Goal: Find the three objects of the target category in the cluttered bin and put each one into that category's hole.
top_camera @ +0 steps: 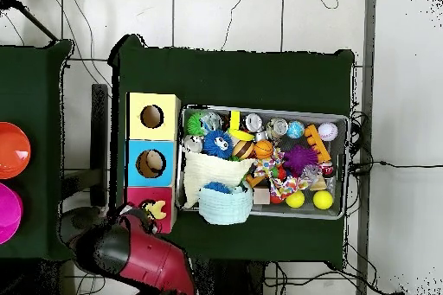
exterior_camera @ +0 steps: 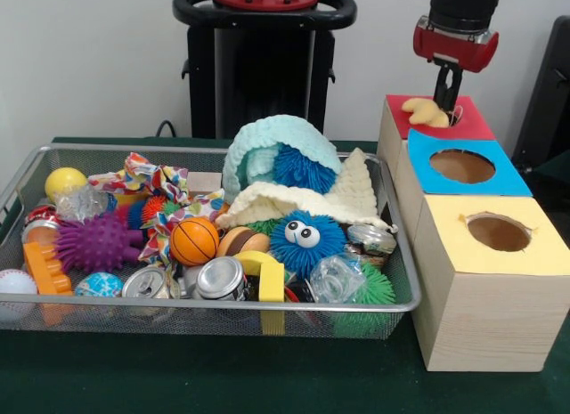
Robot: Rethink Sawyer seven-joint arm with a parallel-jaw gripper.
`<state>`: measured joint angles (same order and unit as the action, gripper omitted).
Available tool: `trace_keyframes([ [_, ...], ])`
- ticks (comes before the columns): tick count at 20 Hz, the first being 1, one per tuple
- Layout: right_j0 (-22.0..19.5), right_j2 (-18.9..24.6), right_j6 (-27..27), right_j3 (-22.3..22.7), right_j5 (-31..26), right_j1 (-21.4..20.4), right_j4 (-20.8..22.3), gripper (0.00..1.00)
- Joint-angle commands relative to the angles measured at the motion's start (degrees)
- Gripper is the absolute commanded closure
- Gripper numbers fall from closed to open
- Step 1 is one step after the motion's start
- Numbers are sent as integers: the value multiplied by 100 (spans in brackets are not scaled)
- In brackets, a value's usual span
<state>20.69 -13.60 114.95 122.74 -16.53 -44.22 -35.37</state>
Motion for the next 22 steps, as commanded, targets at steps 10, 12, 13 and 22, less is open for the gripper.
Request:
trace_keyframes([
  [10, -774, 980, 1160, 584, 1000, 33, 42, 100],
  [12, -856, 1037, 1145, 611, 1065, 40, 85, 100],
  [13, -871, 1060, 1157, 625, 1065, 36, 83, 100],
  [22, -231, 218, 1314, 137, -213, -46, 107, 100],
])
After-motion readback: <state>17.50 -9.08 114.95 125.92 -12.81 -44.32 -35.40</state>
